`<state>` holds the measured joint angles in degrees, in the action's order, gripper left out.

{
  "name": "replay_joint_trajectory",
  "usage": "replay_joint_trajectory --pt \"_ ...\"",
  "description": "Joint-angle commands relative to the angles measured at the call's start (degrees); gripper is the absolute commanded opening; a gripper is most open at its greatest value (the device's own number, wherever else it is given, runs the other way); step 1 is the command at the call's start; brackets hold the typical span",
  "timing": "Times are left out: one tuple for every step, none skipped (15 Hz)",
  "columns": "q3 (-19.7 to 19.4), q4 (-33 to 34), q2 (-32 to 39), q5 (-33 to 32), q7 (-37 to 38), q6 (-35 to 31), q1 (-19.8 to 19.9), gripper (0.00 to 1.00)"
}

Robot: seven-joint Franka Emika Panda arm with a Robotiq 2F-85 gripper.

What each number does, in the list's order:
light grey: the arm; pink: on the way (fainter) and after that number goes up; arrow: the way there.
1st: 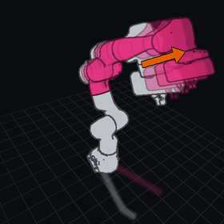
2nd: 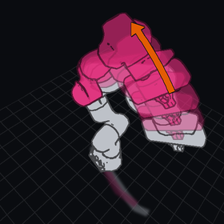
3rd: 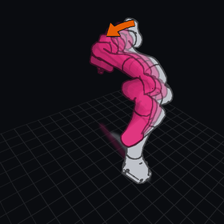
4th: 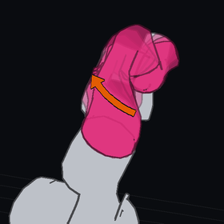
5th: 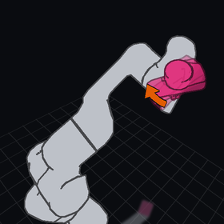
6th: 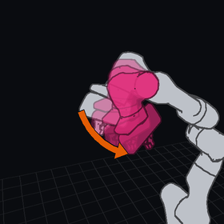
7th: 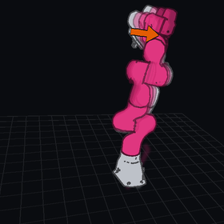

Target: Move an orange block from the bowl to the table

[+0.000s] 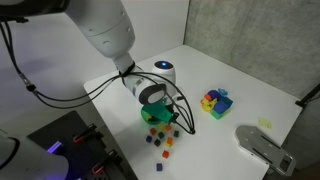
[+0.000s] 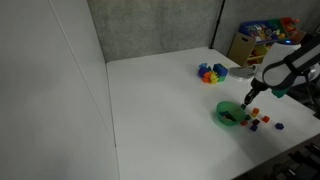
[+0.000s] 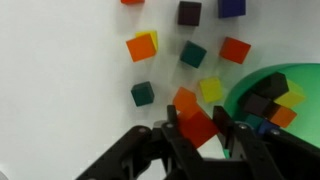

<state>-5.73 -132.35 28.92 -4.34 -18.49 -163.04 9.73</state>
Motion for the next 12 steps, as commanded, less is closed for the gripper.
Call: replay_joint_trajectory --pt "-1.94 -0.52 0.96 -1.63 1.57 2.30 1.50 0.15" --pt "-1.94 -0.61 1.40 -1.37 1.30 2.78 2.13 0.15" --pt "-1.22 -0.77 2.05 -0.85 0.41 2.95 3.28 0.15" --pt "-0.73 -0.99 2.54 -0.64 -0.09 3.08 4.02 0.15" --pt "-0.78 -1.04 3.11 -0.80 0.05 3.37 4.19 0.15" --pt "-0.75 -1.06 3.78 -0.88 0.12 3.65 4.36 0.15" --pt "-0.87 -1.04 4.50 -1.06 0.32 3.88 4.28 0.15" --pt "-0.87 -0.99 5.04 -1.09 0.42 4.24 4.26 0.15" --pt "-0.92 -0.97 5.58 -1.20 0.53 4.53 4.06 0.15" --pt "-1.10 -0.93 6.00 -1.38 0.73 4.61 3.80 0.15" --pt "-1.16 -0.91 6.34 -1.45 0.83 4.68 3.68 0.15" --pt "-1.11 -0.91 6.56 -1.42 0.81 4.80 3.69 0.15"
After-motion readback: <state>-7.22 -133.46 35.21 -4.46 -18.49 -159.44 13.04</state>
